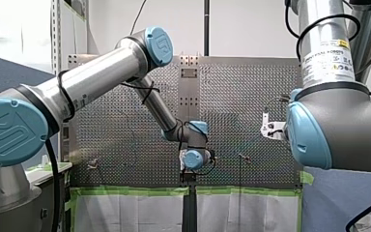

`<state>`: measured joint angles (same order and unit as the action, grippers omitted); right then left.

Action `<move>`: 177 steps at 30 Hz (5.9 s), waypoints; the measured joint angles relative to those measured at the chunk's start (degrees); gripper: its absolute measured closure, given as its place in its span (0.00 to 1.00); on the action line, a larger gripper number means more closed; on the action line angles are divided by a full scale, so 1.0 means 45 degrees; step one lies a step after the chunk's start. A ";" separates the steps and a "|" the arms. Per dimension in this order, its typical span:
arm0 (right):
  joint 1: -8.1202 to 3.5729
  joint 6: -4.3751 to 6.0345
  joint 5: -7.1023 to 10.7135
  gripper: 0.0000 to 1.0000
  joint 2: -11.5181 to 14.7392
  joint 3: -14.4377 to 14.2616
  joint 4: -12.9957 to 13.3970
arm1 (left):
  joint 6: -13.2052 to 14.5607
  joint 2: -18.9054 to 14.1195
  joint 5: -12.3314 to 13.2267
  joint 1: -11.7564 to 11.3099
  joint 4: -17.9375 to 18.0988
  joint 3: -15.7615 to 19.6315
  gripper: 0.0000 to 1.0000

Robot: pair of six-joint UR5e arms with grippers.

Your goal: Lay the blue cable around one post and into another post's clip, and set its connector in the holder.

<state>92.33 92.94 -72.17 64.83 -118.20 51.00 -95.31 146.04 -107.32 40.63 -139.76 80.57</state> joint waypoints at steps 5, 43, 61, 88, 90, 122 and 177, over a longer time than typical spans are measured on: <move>0.0001 -0.0003 0.0000 1.00 0.0014 0.0004 -0.0004 | 0.0564 0.0022 0.0086 0.0014 -0.0060 0.0001 0.15; -0.0008 -0.0003 0.0000 1.00 0.0162 0.0003 -0.0063 | 0.0822 0.0307 0.0452 -0.0064 -0.0194 -0.0624 0.67; -0.0010 0.0010 0.0000 1.00 0.0176 0.0005 -0.0062 | 0.0643 0.0307 0.0481 -0.0117 -0.0366 -0.0623 0.92; 0.0091 0.0411 -0.0178 1.00 0.0139 -0.0696 0.0452 | 0.0829 0.0330 0.0251 0.0868 -0.0722 -0.0547 0.92; 0.0092 0.0593 -0.0251 1.00 0.0138 -0.0809 0.0650 | 0.0774 0.0372 0.0247 0.1013 -0.0721 -0.0535 0.92; -0.0486 0.1400 -0.2186 1.00 -0.1722 -0.0880 0.1427 | 0.0212 0.0640 -0.0267 0.1128 -0.0763 -0.0530 0.92; -0.0100 0.0076 -0.1806 1.00 -0.2188 0.0372 -0.0481 | 0.2265 0.1112 -0.1757 0.1890 0.1622 -0.0529 0.39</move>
<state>91.88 93.28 -80.30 54.99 -116.52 48.84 -85.12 151.04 -115.23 49.14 -132.46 78.19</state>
